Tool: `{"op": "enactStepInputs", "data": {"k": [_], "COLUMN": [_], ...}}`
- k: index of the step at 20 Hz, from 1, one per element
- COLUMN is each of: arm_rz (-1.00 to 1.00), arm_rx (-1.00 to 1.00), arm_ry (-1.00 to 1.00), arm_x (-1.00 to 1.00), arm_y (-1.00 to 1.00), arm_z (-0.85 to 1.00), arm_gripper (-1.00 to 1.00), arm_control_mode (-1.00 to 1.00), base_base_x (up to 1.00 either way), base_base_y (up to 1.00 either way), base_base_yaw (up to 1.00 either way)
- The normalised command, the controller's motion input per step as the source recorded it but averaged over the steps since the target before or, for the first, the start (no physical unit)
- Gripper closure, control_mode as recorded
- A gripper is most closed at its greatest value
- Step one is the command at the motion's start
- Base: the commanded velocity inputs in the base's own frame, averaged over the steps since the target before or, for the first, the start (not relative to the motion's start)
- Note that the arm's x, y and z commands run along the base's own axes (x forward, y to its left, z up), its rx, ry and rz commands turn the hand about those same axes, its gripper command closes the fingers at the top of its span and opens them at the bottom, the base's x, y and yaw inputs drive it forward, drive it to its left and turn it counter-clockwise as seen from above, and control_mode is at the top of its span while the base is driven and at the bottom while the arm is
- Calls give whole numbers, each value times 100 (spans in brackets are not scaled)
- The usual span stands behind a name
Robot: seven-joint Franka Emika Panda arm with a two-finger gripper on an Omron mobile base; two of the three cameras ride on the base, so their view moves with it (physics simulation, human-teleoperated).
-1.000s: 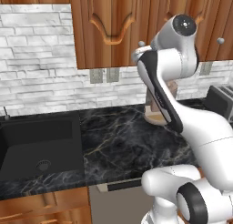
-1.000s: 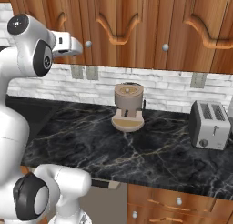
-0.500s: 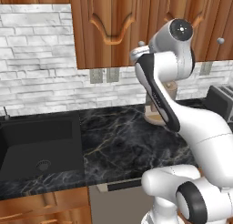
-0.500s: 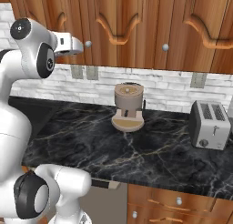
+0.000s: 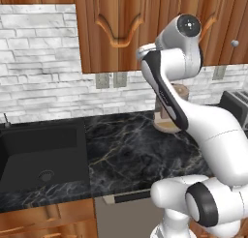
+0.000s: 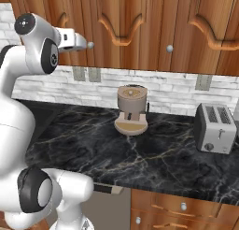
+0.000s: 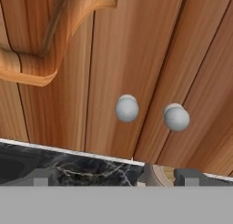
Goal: Open the cabinet, pick the kettle from the cabinet, and place it in the sink.
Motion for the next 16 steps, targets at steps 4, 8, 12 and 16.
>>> {"op": "enactStepInputs", "data": {"k": [4, 8, 12, 16], "arm_rz": [1, 0, 0, 0], "arm_rx": [0, 0, 0, 0], "arm_ry": [2, 0, 0, 0], "arm_x": [17, 15, 15, 17], "arm_y": [0, 0, 0, -3], "arm_z": [4, 1, 0, 0], "arm_gripper": [-100, -100, -100, -100], "arm_control_mode": [-100, -100, -100, -100], "base_base_x": [0, 0, 0, 0], "base_base_y": [0, 0, 0, 0], "base_base_yaw": [0, 0, 0, 0]}}
